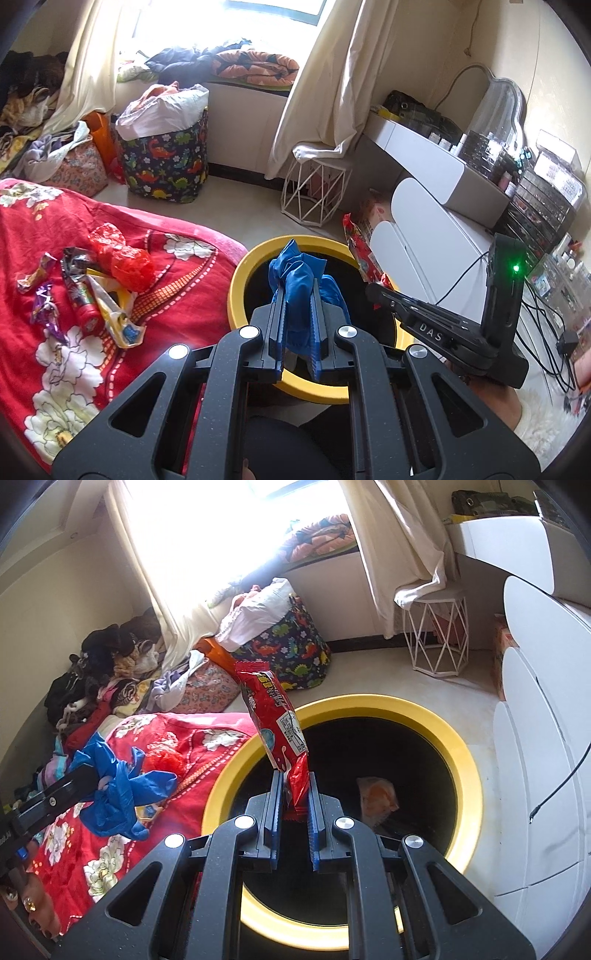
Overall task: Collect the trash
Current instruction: 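Open both grippers above the bin to drop the blue bag and packet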
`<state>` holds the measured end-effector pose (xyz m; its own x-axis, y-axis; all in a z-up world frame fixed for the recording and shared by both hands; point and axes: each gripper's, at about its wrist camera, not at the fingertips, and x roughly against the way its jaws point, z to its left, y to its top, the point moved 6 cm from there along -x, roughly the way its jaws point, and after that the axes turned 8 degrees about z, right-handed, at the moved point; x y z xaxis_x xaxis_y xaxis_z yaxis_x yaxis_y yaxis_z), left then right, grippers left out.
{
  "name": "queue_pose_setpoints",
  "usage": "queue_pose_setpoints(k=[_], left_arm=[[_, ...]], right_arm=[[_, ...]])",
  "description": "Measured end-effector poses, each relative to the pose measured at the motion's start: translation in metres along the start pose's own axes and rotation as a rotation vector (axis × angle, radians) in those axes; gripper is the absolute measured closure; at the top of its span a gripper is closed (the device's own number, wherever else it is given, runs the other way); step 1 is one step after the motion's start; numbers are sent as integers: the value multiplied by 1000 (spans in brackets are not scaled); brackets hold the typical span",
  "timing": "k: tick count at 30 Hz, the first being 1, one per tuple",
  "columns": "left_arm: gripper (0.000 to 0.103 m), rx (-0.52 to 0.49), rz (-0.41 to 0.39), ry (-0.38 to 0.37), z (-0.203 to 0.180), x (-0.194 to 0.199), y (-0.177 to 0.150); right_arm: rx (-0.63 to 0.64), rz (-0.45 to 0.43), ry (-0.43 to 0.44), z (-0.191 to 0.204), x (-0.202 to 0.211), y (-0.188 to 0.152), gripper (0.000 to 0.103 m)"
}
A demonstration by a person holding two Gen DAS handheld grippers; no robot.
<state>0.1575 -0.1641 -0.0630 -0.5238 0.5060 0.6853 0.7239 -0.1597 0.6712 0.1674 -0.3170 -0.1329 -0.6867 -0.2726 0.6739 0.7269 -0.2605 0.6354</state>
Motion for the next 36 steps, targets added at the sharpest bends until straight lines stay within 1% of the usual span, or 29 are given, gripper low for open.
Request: queue_pose_setpoints(k=[10,25,27,30,31,32,33,34,35,36], left_arm=[[97,-7,30,-5,-4,-22,-5],[97,-37,92,-3,-10,-63,-4],[97,-40,96,-2,-10,-67,-3],[97,-35,103,-2,-9,-73,1],[96,-28,106,-3,-8,-75,2],[95,-20,111,-9,-7,-77,2],[94,-9,121,-23,-6,-79,2],[83,1,123,-22,-5,-80,3],[61,7,121,-16,-4,-80,3],[51,17,120,-10,-2,-80,3]], right_arm=[[-63,31,-46,-22,-8,-6,91],[-105,43,-56,-38,-12,-10,91],[-105,43,-57,-38,-12,-9,89],[-108,42,-58,-40,-12,-8,89],[-110,42,-59,-40,-12,-8,87],[-115,43,-63,-42,-11,-8,83],[-119,42,-67,-43,-11,-7,81],[-122,40,-70,-44,-10,-6,76],[-125,39,-71,-44,-9,-5,71],[-127,37,-74,-45,-7,-4,69]])
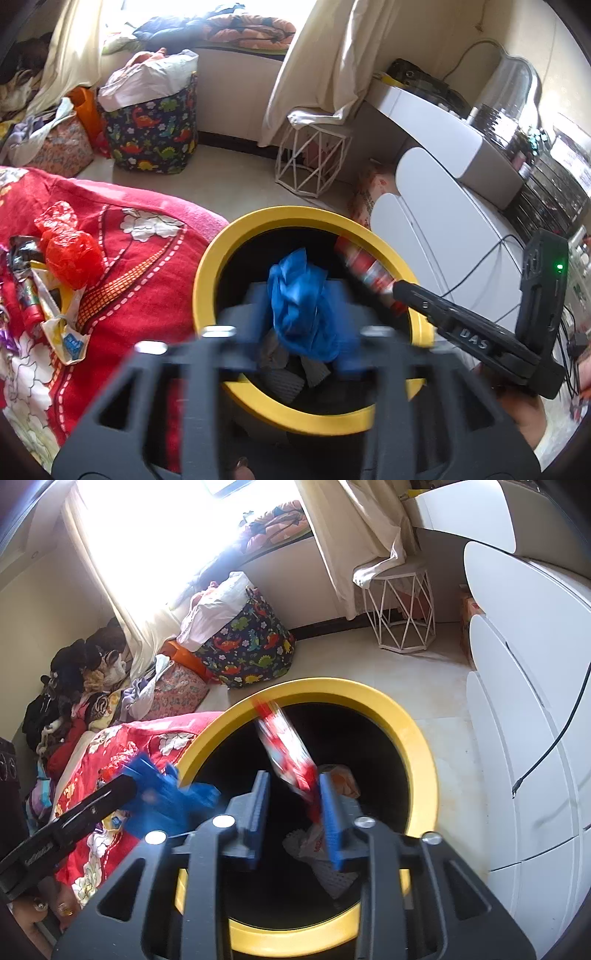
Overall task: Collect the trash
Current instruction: 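Open both grippers above the bin to drop the blue bag and packet, then move both open grippers back over the remaining trash on the bedspread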
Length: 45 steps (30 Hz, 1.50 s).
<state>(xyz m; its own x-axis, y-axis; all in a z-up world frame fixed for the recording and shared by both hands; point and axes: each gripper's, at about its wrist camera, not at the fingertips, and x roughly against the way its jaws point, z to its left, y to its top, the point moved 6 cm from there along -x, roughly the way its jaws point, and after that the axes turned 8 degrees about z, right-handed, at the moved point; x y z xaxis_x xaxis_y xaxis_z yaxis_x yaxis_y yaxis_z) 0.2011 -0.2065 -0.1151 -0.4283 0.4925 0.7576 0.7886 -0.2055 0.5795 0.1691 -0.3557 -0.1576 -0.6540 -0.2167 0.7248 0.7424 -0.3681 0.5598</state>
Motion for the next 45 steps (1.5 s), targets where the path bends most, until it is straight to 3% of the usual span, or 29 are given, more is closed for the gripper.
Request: queue_pose_setpoints(k=[1,3,5,9,19,30,45], left_arm=[[43,18,3,-7,2,0,0],[37,39,0,-8,6,2,0],[23,51,-9,-2,9,6,0],[13,63,-36,18,17,20,0],[11,104,-107,76,37,57,-2],[11,123,-189,173,64,94,-7],[11,205,-252,231,105,126,-12]], right_arm=[[-3,-2,-2,-1,1,1,64],[-10,-8,-10,-3,4,2,62],[-11,-10,-18,-4,5,3,57],[-20,-27,-31,-5,10,3,52],[14,-89,-17,14,24,7,37],[89,-132,32,52,34,4,34],[194,-140,65,98,32,-5,27]])
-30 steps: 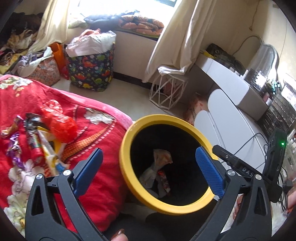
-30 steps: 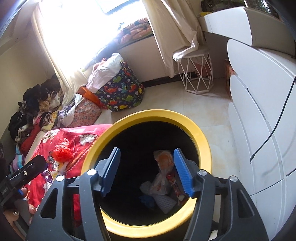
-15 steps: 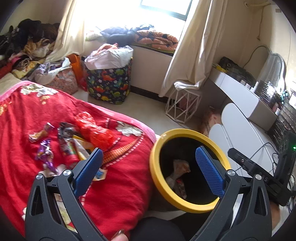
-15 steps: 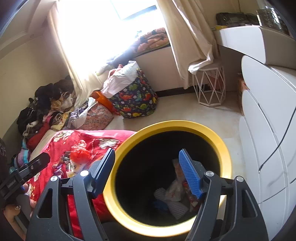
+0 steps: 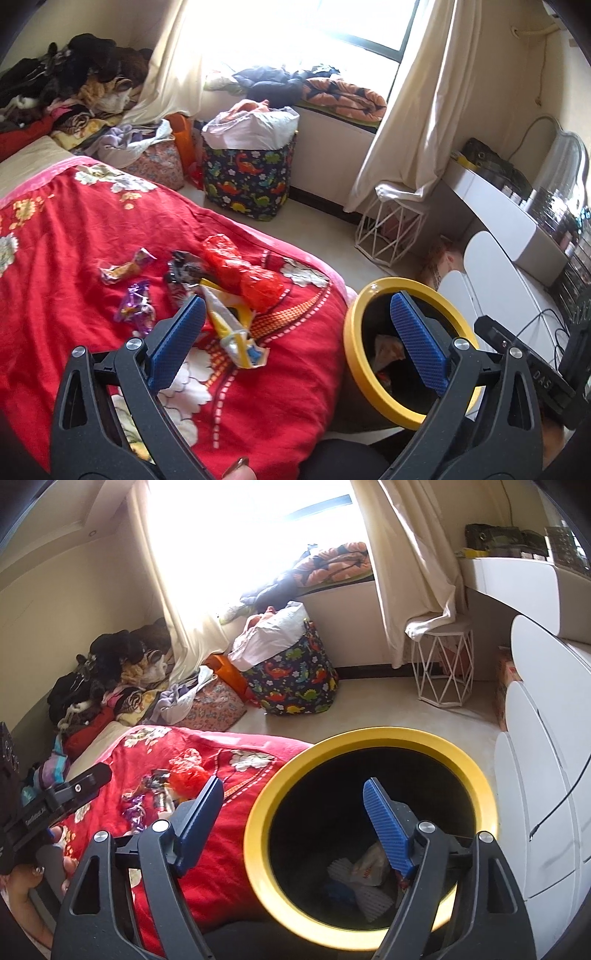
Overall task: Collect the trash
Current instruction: 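Move both open grippers back over the remaining trash on the bedspread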
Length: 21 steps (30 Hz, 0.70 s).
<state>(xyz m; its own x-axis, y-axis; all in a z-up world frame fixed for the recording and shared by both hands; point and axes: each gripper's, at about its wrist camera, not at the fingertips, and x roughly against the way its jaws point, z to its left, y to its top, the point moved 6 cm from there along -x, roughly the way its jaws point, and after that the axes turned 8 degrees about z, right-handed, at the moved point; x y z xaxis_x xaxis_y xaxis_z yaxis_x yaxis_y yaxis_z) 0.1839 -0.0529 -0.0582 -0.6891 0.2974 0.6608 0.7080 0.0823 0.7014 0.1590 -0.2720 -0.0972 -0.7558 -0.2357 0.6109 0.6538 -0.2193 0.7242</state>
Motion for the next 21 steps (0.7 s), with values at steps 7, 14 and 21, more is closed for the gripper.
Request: queue_pose_setpoints(k=[7,14,21], left_arm=[[11,45,-17,33,27,6,3],[11,85,-29,72,53,11,4],[11,120,-34,104,76,14,4]], right_arm=[[46,19,26,22,-6,-3,27],[98,46,64,47,-17,-5,27],[162,77,103,76,-30,-8,27]])
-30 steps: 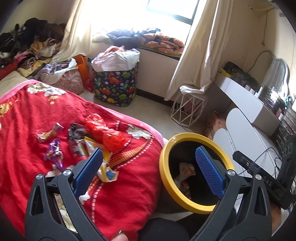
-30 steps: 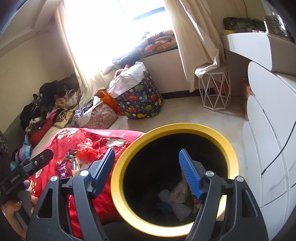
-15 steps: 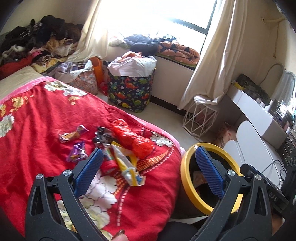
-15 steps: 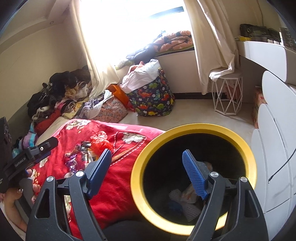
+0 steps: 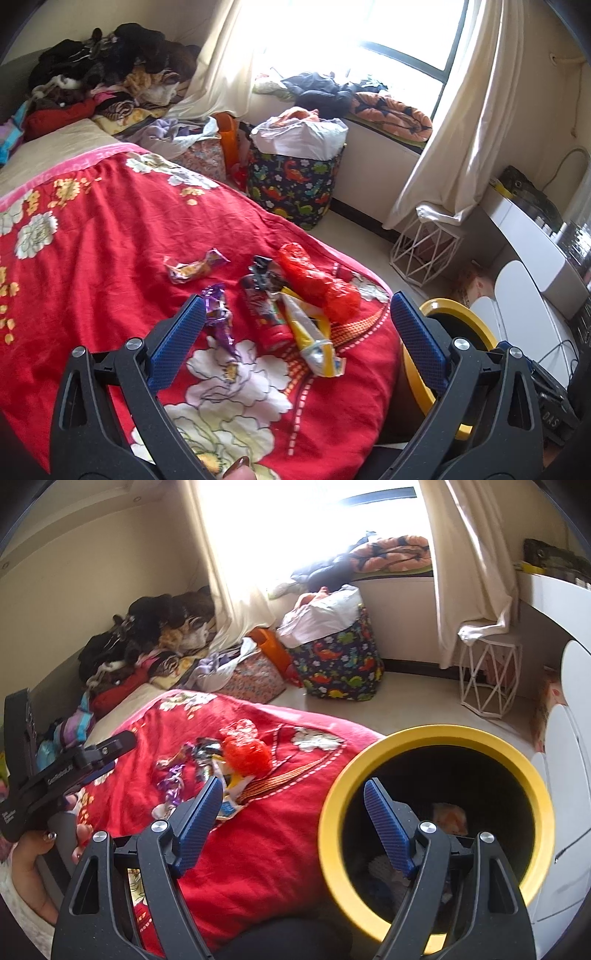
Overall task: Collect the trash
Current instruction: 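Move both open grippers back over the remaining trash on the bedspread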
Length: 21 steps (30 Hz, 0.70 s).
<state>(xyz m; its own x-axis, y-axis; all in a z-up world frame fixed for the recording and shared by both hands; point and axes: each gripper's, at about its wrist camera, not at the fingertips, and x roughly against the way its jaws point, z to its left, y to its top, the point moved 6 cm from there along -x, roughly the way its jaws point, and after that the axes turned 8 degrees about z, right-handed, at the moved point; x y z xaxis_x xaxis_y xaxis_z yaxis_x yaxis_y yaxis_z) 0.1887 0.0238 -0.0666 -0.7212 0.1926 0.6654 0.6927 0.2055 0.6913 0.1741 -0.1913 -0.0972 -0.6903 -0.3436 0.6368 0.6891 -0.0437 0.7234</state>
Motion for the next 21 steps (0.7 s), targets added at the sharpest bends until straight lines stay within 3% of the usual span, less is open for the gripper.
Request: queue_pose_setpoints(k=[15,21], left_arm=[[11,61,36,59,46,-13,-6],[22,89,88,58,60,-30,-15]], right_arm=[[94,82,42,36,-51,10,27],[112,112,55,42,-75,16,27]])
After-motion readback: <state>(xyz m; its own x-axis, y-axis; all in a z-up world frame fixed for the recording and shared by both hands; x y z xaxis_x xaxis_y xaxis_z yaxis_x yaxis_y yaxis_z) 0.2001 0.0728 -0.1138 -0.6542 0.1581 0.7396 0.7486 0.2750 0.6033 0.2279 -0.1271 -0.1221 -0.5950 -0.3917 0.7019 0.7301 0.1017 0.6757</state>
